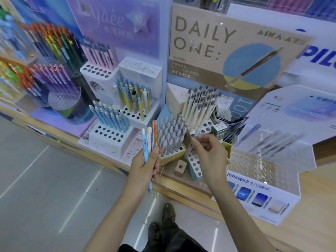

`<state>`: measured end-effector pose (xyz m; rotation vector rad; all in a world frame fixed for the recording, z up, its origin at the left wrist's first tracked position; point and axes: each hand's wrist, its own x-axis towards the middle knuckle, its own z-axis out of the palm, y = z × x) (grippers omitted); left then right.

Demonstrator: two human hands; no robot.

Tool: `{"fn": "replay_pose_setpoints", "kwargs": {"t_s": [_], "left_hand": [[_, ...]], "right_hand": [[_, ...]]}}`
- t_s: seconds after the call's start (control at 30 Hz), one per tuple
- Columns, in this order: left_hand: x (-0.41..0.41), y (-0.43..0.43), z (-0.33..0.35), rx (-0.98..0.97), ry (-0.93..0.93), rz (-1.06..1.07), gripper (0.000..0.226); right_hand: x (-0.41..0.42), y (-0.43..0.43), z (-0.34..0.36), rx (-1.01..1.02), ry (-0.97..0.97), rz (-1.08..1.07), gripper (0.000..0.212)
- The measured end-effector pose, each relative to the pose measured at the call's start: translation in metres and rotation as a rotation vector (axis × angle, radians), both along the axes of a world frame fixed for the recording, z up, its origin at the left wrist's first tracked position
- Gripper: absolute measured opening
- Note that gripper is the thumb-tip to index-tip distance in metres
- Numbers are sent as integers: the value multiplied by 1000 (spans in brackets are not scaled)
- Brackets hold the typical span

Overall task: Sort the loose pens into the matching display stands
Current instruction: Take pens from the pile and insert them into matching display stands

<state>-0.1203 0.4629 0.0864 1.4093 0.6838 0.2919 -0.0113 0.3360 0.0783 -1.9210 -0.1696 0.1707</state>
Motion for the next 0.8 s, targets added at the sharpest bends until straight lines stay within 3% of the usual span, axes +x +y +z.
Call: {"fn": "replay_pose_setpoints", "kwargs": {"t_s": [0.3,0.57,0.8], "left_hand": [[12,10,-3,-31,7,53,22],[15,12,1,-34,1,59,22],[16,11,2,-34,3,46,23]], "right_hand": [[4,9,-16,-181,-183,197,14],[11,0,-7,-63,-80,210,22],[17,1,-11,-153,-125,354,18]]}}
